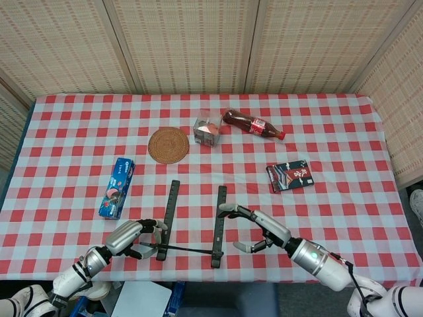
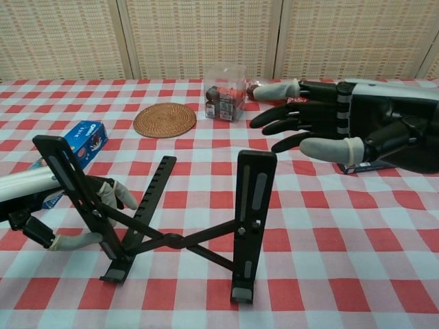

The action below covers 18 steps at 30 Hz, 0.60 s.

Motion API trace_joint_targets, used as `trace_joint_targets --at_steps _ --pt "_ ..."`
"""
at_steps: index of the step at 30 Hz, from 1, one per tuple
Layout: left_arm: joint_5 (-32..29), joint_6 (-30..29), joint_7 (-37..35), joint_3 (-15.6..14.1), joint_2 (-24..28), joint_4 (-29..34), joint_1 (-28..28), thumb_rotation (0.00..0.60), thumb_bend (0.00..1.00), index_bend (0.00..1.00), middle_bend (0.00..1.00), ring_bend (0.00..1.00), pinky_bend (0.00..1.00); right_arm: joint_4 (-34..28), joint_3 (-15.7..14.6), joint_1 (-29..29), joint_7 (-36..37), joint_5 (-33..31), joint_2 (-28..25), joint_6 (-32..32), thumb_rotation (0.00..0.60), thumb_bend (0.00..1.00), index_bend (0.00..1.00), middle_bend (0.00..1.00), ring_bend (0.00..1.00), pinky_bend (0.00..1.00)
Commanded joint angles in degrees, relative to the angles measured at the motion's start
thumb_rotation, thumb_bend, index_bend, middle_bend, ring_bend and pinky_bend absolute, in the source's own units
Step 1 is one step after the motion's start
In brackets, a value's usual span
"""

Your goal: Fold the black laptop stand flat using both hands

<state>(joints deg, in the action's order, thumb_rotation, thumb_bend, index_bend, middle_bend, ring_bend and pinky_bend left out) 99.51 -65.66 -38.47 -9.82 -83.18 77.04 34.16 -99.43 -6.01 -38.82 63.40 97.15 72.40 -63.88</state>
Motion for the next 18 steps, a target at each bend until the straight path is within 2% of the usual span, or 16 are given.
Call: trace_joint_targets --at_steps 1,10,14,18 --pt "0.0 0.0 -0.1 0.0 0.0 0.0 0.0 0.6 0.37 0.5 0.26 0.24 0.3 0.1 0.0 0.1 0.1 0.0 0.1 0.1 0.6 0.3 0.12 0.21 0.13 0.14" --pt "0.2 -0.2 0.1 -0.2 0.0 0.1 0.0 0.6 0.37 0.52 0.26 0.24 0.3 0.6 -0.3 0.2 -1.6 0.1 0.4 1.0 0.6 0.3 0.12 0.21 0.13 0.14" --pt "0.2 -0.4 0.0 -0.3 0.2 0.2 0.0 0.6 0.37 0.52 0.26 0.24 0.3 0.3 -0.3 0.6 -10.6 -1.1 0.7 2.7 0.6 0.3 0.12 0.21 0.13 0.14" --pt "0.3 -0.6 0.0 -0.4 0.2 0.2 -0.1 0.6 0.38 0.52 0.26 0.24 0.3 -1.6 -0.1 1.0 -21.5 -4.5 1.3 6.0 0.6 0.3 0.21 0.21 0.13 0.14"
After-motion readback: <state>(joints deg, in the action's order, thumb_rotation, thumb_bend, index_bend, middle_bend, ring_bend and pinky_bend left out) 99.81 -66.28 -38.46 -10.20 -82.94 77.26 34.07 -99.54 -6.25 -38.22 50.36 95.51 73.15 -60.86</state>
